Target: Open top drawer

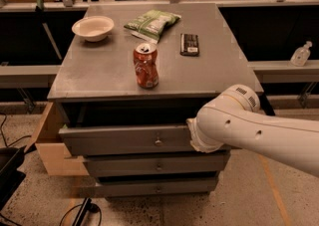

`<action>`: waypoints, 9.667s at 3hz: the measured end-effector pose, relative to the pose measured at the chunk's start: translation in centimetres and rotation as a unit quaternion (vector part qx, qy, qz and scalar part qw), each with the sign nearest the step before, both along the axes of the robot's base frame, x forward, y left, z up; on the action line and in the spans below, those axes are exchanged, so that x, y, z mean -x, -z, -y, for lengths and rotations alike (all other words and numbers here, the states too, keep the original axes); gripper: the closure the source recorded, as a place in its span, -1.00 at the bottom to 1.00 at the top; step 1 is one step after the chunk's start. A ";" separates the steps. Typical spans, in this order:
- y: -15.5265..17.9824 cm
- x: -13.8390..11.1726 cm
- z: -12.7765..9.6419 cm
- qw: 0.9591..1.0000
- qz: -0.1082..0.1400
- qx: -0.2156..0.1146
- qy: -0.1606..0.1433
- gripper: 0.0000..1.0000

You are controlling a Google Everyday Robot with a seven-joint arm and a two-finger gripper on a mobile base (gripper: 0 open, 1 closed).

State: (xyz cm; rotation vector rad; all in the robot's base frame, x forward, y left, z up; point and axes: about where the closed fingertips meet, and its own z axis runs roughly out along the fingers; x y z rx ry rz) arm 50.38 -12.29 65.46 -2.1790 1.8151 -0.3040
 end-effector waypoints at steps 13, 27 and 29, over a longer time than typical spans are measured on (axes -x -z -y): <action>-3.9 6.4 3.1 0.994 -0.039 0.068 0.080 1.00; -1.8 5.9 1.3 0.996 -0.040 -0.037 -0.064 1.00; -2.9 10.5 1.9 0.994 -0.062 -0.031 -0.085 1.00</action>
Offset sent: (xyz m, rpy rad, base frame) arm -0.1599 -0.0948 0.1040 -0.5408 0.4094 -0.2439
